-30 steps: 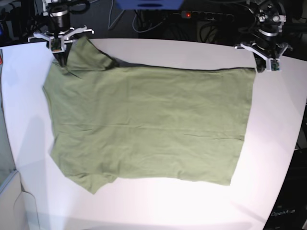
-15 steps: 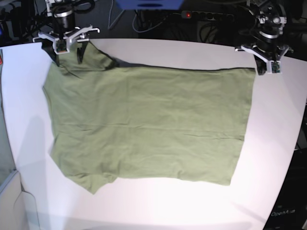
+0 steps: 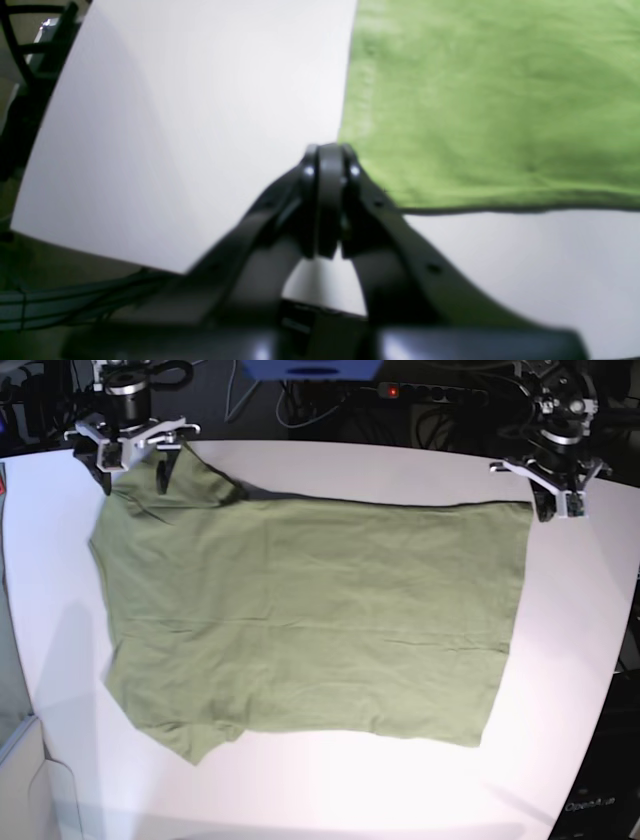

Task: Fold the T-shirt properly
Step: 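Lower the right gripper onto the shirt's sleeve corner near the collar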

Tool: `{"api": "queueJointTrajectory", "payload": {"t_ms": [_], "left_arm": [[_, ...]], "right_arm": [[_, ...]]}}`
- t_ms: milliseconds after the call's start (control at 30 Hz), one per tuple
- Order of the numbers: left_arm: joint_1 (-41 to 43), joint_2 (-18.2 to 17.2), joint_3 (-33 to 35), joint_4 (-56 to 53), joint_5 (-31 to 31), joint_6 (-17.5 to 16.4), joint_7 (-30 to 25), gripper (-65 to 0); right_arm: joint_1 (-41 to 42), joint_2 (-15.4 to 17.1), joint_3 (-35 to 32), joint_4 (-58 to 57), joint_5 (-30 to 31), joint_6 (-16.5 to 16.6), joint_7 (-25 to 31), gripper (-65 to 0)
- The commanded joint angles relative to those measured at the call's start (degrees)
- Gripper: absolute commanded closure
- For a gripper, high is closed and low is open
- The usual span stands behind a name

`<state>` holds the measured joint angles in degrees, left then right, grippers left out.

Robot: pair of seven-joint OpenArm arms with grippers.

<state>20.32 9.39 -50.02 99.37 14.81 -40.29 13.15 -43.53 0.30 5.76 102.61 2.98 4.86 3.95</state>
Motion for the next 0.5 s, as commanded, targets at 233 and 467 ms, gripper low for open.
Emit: {"api": "queueJointTrajectory", "payload": {"t_ms": [233,467], "left_arm": [[-0.05,-0.39,-0.13,1.15,-0.96,0.29,-1.06,-0.7],[-0.05,-0.39,-0.31,1.24,-0.96,0.29,-1.06,-0.7]], "right_arm": [[2.69,0.19,0.17,0.82,0.23,0.19,-6.1,-54.0],[4.89,0.1,3.08,0.38,0.23,-0.07,-6.36,-54.0]]}}
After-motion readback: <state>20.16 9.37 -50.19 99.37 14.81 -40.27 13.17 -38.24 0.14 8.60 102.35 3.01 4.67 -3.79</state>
